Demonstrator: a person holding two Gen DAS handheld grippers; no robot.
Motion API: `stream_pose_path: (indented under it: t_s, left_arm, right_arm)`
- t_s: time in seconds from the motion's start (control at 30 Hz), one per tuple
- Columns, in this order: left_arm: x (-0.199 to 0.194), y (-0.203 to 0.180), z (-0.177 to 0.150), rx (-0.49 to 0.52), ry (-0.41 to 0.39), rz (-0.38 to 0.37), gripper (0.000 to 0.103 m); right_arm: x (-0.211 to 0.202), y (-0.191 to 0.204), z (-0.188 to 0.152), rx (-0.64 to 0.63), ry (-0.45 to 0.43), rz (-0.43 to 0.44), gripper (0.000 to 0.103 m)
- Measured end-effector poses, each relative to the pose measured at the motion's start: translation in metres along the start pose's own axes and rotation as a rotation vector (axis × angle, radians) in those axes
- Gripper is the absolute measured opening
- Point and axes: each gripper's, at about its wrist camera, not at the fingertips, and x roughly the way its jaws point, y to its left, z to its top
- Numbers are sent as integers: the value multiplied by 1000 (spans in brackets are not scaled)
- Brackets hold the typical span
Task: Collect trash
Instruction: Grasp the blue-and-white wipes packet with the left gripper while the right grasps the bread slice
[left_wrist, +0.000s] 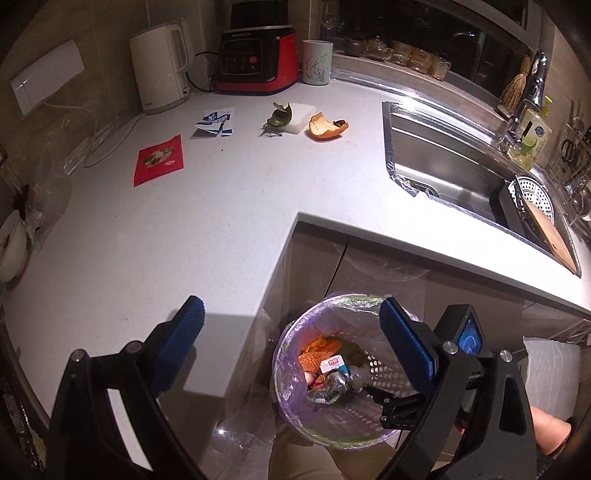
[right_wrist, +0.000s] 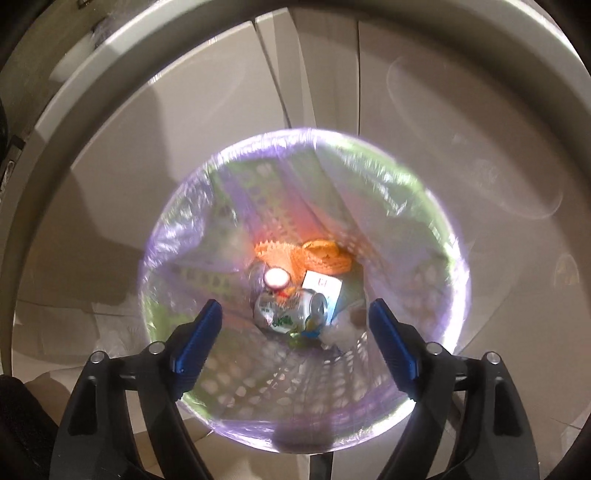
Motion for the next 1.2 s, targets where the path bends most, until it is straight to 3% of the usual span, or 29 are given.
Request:
stream_pose_path:
  t_s: [0.27, 0.53, 0.77, 1.0, 1.1, 1.2]
  left_arm:
    - [16, 24, 38, -10, -34, 0, 92]
    - [60, 41, 111, 79, -90, 6, 93]
    - [106, 98, 172, 33, -95, 2, 93]
    - [144, 184, 189, -91, -46, 87, 95]
    - [160, 199, 198, -149, -20, 43, 95]
    - [171, 188, 213, -133, -34, 6, 95]
  right_arm:
    - [-86, -14, 66, 44, -234, -47, 86]
    - [-155, -41, 139, 124, -404, -136, 88]
    - [-169, -50, 168, 217, -430, -177, 88]
    - [-147, -58, 182, 286, -397, -185, 89]
    - [-139, -63, 189, 289, -377, -195, 89]
    - [-134, -70, 193, 292, -368, -179, 89]
